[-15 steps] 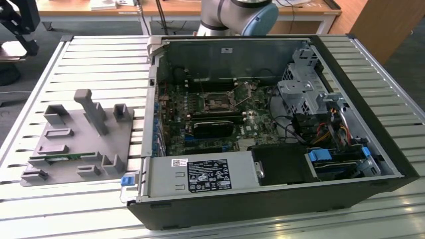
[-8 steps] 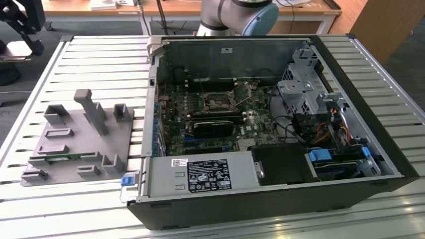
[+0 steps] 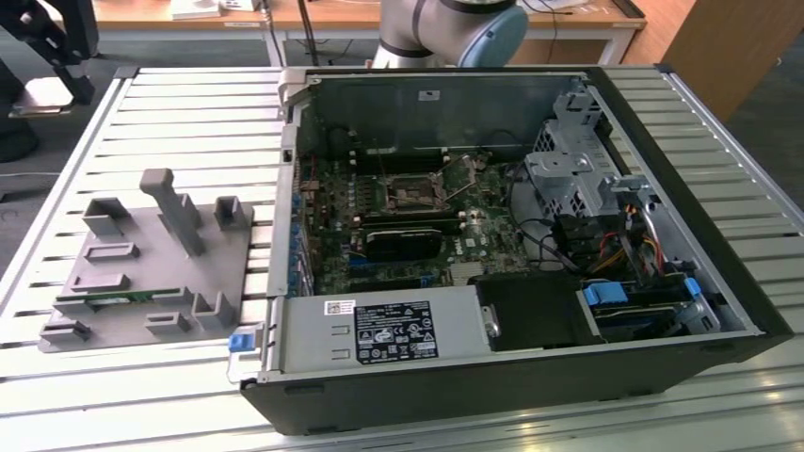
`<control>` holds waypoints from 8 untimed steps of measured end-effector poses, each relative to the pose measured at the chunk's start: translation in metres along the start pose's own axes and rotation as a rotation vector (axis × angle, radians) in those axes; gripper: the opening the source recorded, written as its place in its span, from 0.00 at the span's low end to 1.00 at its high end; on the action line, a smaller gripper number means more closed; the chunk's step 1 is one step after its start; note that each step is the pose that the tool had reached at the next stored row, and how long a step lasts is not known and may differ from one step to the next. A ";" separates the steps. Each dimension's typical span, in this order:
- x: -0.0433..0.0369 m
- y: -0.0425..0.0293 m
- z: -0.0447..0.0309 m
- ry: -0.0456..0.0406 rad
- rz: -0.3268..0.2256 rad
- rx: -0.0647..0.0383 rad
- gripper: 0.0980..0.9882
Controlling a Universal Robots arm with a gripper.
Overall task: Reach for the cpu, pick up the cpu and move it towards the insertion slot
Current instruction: 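Pick up the cpu and move it towards the insertion slot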
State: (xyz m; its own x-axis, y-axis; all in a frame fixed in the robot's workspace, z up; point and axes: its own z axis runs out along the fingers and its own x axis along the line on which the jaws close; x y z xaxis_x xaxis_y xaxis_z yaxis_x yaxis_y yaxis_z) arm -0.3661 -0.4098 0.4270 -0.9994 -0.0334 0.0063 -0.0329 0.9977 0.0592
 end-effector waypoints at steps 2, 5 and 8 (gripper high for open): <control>-0.0025 -0.0001 0.0000 0.0000 0.000 0.000 0.50; -0.0066 -0.0002 -0.0001 0.0001 0.000 0.000 0.50; -0.0103 -0.0003 -0.0001 0.0001 0.000 0.000 0.50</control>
State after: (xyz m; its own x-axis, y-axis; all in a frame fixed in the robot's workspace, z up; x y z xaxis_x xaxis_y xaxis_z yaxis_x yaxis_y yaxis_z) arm -0.3558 -0.4098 0.4270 -0.9994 -0.0334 0.0064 -0.0329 0.9977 0.0591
